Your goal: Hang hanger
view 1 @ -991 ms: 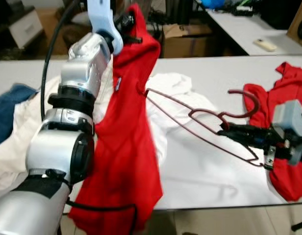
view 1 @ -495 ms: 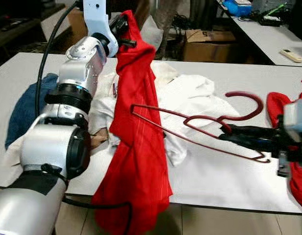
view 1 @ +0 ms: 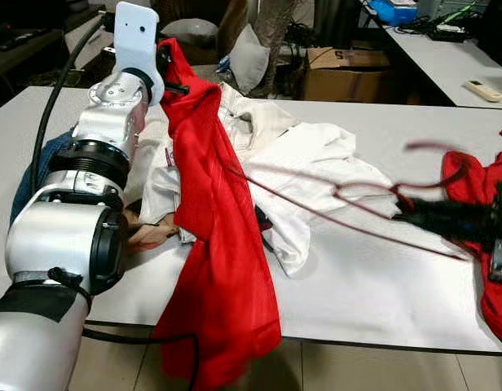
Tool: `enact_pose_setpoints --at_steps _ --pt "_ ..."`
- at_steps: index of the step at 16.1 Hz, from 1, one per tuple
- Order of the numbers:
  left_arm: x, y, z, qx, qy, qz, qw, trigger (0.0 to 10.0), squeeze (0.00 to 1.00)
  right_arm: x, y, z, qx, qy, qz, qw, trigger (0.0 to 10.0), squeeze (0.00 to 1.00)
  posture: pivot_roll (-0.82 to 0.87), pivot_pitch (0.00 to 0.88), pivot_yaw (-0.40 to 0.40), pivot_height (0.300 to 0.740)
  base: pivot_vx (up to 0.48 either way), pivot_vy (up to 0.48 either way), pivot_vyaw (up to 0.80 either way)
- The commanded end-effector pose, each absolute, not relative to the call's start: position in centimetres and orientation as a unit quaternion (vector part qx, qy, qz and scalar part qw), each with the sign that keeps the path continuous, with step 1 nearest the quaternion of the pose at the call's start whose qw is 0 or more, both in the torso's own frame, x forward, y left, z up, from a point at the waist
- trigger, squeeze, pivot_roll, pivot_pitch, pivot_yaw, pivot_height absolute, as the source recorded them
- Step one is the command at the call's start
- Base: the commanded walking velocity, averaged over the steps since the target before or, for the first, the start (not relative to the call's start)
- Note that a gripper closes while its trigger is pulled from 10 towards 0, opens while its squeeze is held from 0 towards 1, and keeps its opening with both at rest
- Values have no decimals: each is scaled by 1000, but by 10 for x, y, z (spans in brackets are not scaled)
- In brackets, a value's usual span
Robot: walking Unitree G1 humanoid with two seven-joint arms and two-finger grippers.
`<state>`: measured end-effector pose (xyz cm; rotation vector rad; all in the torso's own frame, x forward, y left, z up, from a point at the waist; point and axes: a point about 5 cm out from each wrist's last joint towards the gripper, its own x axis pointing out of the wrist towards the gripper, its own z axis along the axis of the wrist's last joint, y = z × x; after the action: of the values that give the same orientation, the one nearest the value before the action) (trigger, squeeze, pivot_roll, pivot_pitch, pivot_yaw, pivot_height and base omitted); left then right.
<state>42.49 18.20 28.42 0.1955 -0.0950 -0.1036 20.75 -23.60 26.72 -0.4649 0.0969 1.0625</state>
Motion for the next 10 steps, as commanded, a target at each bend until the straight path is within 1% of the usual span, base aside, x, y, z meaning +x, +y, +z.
enact_pose_setpoints --at_steps 1,3,4,6,7,8,9,10 --pt "425 176 302 92 -76 -63 991 10000 0 205 -231 276 -214 18 511 832 10000 0 -168 0 42 740 0 0 0" --pt "425 161 310 40 -91 -113 989 10000 0 206 -219 272 -198 9 542 817 10000 0 -166 0 41 740 0 0 0" --pt "424 154 316 19 -102 -136 985 10000 0 208 -211 265 -190 18 556 809 10000 0 -164 0 39 740 0 0 0" --pt "418 142 341 -25 -139 -193 971 10000 0 219 -202 244 -208 58 558 801 10000 0 -157 0 35 740 0 0 0" --pt "413 137 354 -40 -156 -224 961 10000 0 227 -198 239 -212 61 551 805 10000 0 -152 0 33 740 0 0 0" --pt "407 133 363 -45 -164 -249 953 10000 0 236 -194 238 -214 44 542 811 10000 0 -146 0 29 740 0 0 0" --pt "397 126 371 -63 -171 -288 940 10000 0 250 -191 240 -211 25 523 826 10000 0 -141 0 26 740 0 0 0" --pt "391 123 374 -70 -174 -306 933 10000 0 256 -189 241 -211 19 514 831 10000 0 -140 0 25 740 0 0 0"
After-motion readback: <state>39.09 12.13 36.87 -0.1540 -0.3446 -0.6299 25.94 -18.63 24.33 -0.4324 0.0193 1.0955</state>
